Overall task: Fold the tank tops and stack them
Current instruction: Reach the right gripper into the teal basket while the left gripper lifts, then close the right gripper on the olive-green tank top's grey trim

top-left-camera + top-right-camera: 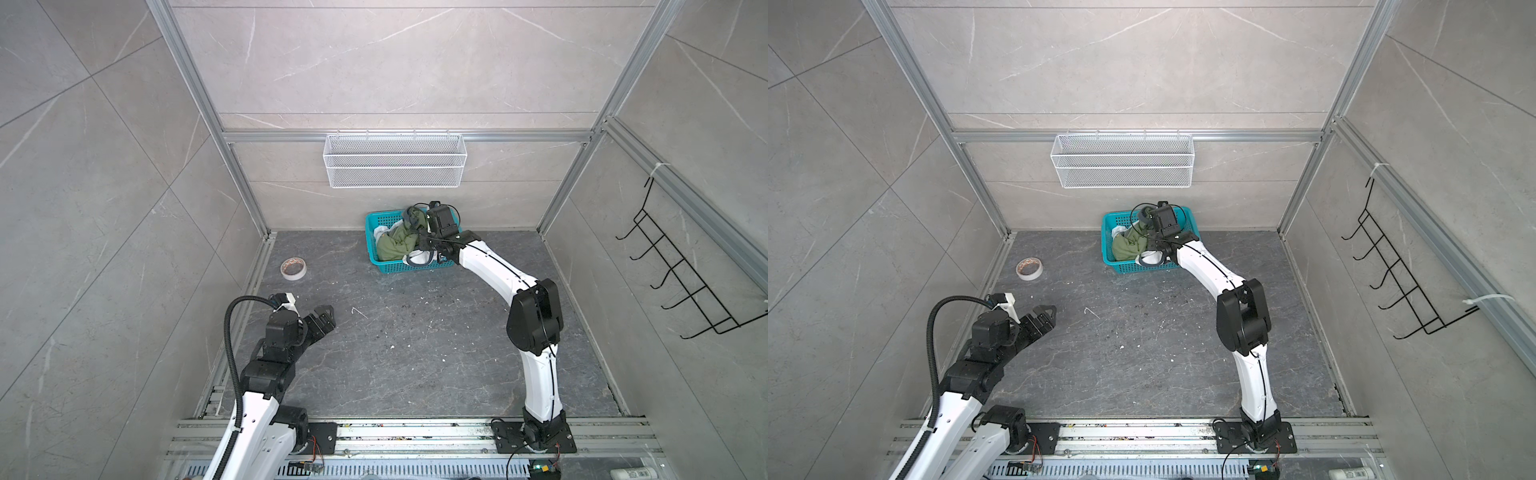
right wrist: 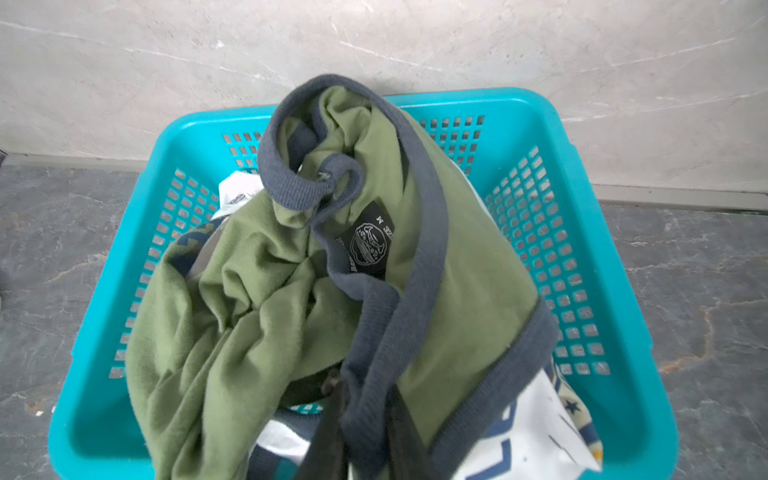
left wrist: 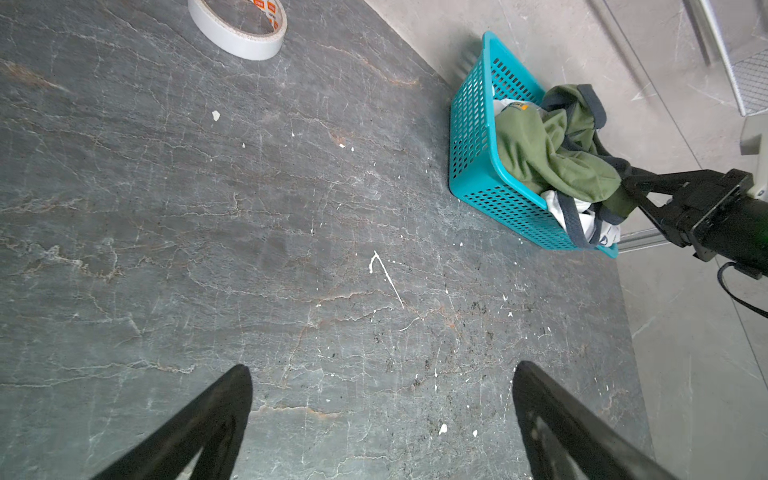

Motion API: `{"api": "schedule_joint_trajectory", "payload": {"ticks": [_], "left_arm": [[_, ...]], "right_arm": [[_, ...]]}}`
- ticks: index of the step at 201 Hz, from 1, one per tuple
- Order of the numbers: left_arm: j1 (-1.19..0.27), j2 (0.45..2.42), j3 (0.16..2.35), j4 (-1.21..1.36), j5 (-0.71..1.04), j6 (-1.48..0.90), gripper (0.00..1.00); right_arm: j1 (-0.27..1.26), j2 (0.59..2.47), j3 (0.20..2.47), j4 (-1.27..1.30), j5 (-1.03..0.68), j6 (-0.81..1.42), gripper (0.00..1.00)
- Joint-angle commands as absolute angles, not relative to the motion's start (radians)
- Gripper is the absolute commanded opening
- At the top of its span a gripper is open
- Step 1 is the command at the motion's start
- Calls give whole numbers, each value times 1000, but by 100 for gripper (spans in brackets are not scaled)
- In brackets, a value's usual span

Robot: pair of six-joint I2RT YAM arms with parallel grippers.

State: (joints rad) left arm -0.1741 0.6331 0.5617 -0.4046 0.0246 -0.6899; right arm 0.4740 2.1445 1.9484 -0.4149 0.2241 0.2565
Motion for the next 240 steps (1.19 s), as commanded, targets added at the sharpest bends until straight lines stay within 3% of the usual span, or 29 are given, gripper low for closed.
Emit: {"api": "schedule_joint_trajectory", "payload": {"ticks": [1,37,49,62,83,142,190,240], "left_arm": [[-171,619,604,-402,5,-673,100],[-172,607,598,-424,-6,-667,100],[-172,607,595,-425,-6,-667,100],[-172,609,594,-422,-5,-667,100],[-172,619,597,-417,-4,-667,100],[-171,624,595,-414,-2,-663,100],[-172,616,592,-422,-5,-659,100],[-171,620,588,-419,-7,-659,100]], "right_arm": [[479,2220,2038,-486,254,236,12],[489,2279,2057,-487,174,228,11],[495,2281,2067,-494,159,242,19],[495,2276,2081,-505,153,285,39],[495,2266,2125,-554,152,354,56],[495,2255,2188,-585,99,482,77],[497,2361,2301,-649,56,489,88],[513,2628,2741,-943,150,440,89]]}}
